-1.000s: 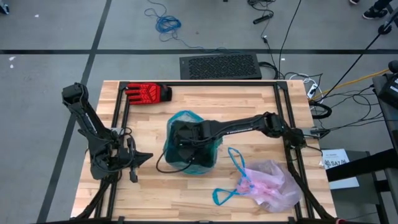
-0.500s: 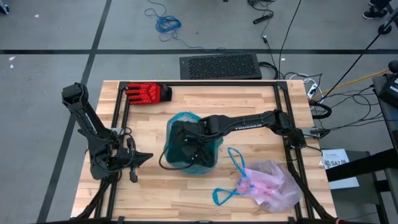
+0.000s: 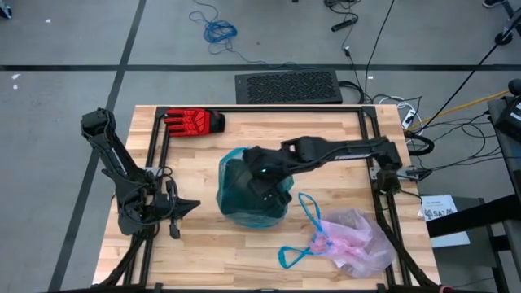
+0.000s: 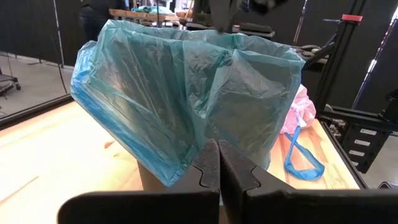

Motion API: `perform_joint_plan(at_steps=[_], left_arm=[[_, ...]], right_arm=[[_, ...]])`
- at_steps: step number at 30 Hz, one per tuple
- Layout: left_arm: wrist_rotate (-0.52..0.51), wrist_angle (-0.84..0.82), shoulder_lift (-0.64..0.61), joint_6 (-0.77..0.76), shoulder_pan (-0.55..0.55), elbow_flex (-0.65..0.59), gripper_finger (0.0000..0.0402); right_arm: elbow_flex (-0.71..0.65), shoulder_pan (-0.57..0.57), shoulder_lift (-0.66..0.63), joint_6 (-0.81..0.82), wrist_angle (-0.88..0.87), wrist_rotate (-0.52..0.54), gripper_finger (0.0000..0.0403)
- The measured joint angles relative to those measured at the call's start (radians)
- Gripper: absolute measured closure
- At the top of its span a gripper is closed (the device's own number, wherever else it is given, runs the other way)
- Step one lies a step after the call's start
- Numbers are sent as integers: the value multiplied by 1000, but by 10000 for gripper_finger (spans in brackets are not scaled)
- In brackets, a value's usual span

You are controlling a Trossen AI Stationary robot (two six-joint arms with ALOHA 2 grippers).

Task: Place trash/remove bag and relplace
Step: Insert the blue trash bag into the black trash bin

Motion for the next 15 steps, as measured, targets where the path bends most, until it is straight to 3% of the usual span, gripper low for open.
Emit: perform_joint_plan(at_steps=[6,15], left_arm=[[0,1,0,0,0,0,402],[0,3,0,-7,0,0,402]], right_arm=[[0,0,-61,38,-9,1,403],[1,-2,-33,78,-97,52,403]])
